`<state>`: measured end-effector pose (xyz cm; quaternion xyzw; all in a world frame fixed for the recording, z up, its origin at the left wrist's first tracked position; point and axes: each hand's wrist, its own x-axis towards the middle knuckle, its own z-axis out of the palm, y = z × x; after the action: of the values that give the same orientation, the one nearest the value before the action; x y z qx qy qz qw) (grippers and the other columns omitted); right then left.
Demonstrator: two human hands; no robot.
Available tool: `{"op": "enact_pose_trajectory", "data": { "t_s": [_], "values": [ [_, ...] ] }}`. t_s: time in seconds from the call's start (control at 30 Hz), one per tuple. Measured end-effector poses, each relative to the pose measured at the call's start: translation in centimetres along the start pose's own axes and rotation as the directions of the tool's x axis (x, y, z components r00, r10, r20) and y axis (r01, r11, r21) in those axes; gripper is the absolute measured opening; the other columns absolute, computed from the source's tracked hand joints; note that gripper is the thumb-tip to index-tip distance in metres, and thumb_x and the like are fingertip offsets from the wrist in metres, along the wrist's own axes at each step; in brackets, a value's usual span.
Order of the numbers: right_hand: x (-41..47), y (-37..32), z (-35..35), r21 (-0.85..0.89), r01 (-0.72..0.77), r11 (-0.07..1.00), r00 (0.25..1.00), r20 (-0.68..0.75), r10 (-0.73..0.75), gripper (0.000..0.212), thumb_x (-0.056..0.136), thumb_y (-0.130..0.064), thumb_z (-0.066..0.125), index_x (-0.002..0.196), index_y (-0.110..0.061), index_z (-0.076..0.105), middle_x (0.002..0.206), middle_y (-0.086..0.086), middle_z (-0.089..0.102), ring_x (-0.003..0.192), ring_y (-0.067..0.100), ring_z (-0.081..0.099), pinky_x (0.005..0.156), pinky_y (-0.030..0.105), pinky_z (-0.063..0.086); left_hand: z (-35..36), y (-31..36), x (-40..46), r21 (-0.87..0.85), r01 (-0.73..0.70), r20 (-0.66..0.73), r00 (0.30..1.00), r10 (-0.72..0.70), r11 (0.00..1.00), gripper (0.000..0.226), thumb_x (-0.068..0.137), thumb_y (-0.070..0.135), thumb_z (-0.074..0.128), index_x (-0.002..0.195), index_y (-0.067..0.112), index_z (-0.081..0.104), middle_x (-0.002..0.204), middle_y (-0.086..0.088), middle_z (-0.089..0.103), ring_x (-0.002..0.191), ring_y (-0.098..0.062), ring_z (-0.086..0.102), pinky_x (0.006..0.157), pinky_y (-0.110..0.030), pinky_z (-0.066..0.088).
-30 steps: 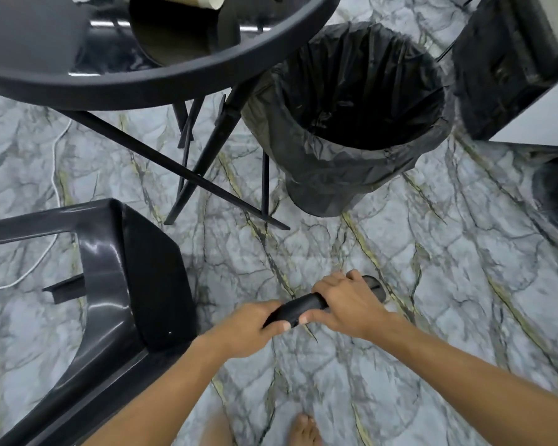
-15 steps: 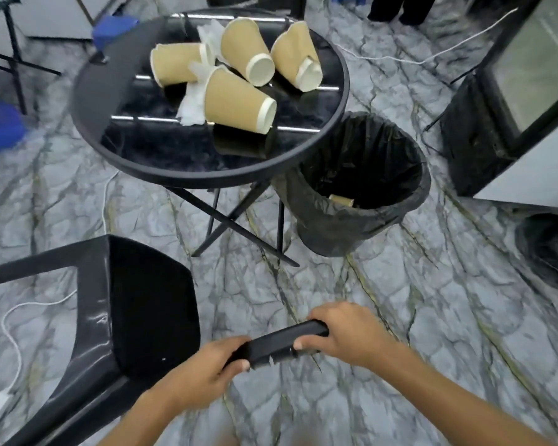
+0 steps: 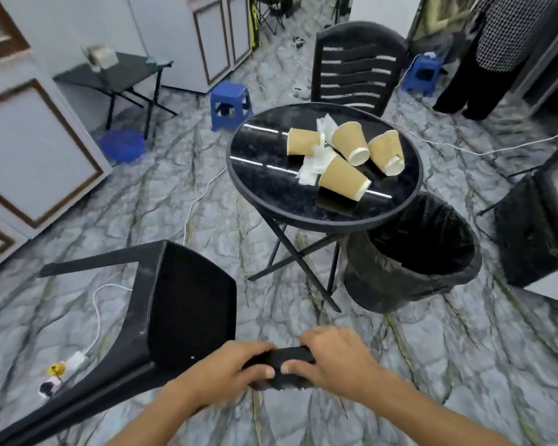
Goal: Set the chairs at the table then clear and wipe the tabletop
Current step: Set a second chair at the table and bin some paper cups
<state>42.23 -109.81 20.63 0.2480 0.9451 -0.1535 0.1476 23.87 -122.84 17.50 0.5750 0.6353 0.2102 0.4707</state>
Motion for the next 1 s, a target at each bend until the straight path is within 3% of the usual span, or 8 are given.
{"op": "enact_pose_trajectory", "data": {
  "t_s": [0.13,0.3,0.4,0.5,0.67,0.87,0.93,1.0],
  "values": [
    [0.6,-6.1,-3.1,0.047,0.045,0.998,0.996,-0.084,-0.041,0.050,0.090,-0.069,0.046,0.084,-0.020,0.049,0.079,-0.003,0.048,0.073,0.020,0.044,0.051,0.027,0.028,-3.3,-0.8,-6.0,-0.006,-0.008,-0.156,0.988,0.007,1.000,0.028,0.099,0.045,0.055,0.124,0.035,0.062,0.109,0.009,0.071,0.099,-0.008,0.067,0.087,-0.033,0.054],
    [0.9,-13.4,-5.2,0.192,0.078,0.978,0.992,-0.117,-0.056,0.046,0.092,-0.064,0.046,0.092,-0.020,0.056,0.079,0.002,0.059,0.074,0.023,0.054,0.060,0.037,0.043,-7.0,-2.3,-13.3,-0.010,-0.012,-0.245,0.969,0.009,1.000,0.029,0.097,0.046,0.056,0.115,0.068,0.052,0.119,0.022,0.067,0.107,-0.002,0.065,0.091,-0.024,0.052],
    [1.5,-17.3,-6.3,0.209,0.104,0.972,0.987,-0.142,-0.075,0.044,0.092,-0.066,0.045,0.084,-0.023,0.050,0.070,-0.002,0.052,0.068,0.022,0.051,0.053,0.034,0.037,-8.8,-2.9,-17.3,-0.008,0.025,-0.309,0.951,-0.027,1.000,0.045,0.097,0.042,0.057,0.112,0.082,0.042,0.126,0.034,0.057,0.113,0.003,0.061,0.094,-0.018,0.048],
    [2.6,-21.9,-7.8,0.166,0.185,0.969,0.974,-0.165,-0.158,0.044,0.092,-0.063,0.045,0.082,-0.021,0.049,0.073,0.001,0.053,0.074,0.027,0.055,0.055,0.035,0.035,-10.6,-3.7,-21.2,-0.082,0.071,-0.353,0.931,-0.096,0.994,0.042,0.093,0.046,0.059,0.112,0.081,0.045,0.124,0.038,0.059,0.115,0.004,0.060,0.097,-0.016,0.047],
    [5.1,-30.0,-9.8,0.116,0.287,0.951,0.947,-0.182,-0.264,0.043,0.094,-0.057,0.048,0.079,-0.017,0.047,0.080,0.012,0.055,0.083,0.034,0.058,0.060,0.036,0.034,-14.3,-5.0,-26.8,-0.125,0.111,-0.380,0.913,-0.151,0.986,0.034,0.092,0.050,0.059,0.125,0.059,0.056,0.128,0.040,0.057,0.122,0.009,0.055,0.101,-0.015,0.045],
    [5.2,-34.9,-9.1,0.189,0.365,0.912,0.913,-0.262,-0.312,0.054,0.090,-0.070,0.037,0.072,-0.019,0.042,0.069,0.005,0.051,0.070,0.032,0.054,0.057,0.037,0.037,-16.8,-6.4,-33.3,-0.240,0.198,-0.450,0.845,-0.289,0.951,0.056,0.096,0.031,0.057,0.098,0.086,0.047,0.112,0.053,0.055,0.108,0.021,0.056,0.086,-0.002,0.042],
    [4.3,-34.2,-8.4,0.190,0.413,0.891,0.897,-0.252,-0.362,0.060,0.090,-0.074,0.034,0.073,-0.018,0.044,0.064,0.000,0.047,0.063,0.026,0.050,0.056,0.039,0.039,-17.4,-6.8,-35.7,-0.277,0.216,-0.476,0.815,-0.329,0.936,0.047,0.093,0.042,0.059,0.094,0.087,0.047,0.106,0.059,0.053,0.106,0.027,0.053,0.085,0.001,0.041],
    [3.4,-33.2,-7.6,0.219,0.465,0.858,0.881,-0.215,-0.422,0.059,0.093,-0.072,0.035,0.078,-0.016,0.048,0.065,-0.004,0.045,0.062,0.021,0.047,0.059,0.040,0.041,-17.9,-7.7,-38.1,-0.334,0.220,-0.507,0.778,-0.371,0.917,0.027,0.070,0.080,0.061,0.094,0.086,0.049,0.105,0.060,0.051,0.108,0.031,0.048,0.087,-0.001,0.041]
  ]
}}
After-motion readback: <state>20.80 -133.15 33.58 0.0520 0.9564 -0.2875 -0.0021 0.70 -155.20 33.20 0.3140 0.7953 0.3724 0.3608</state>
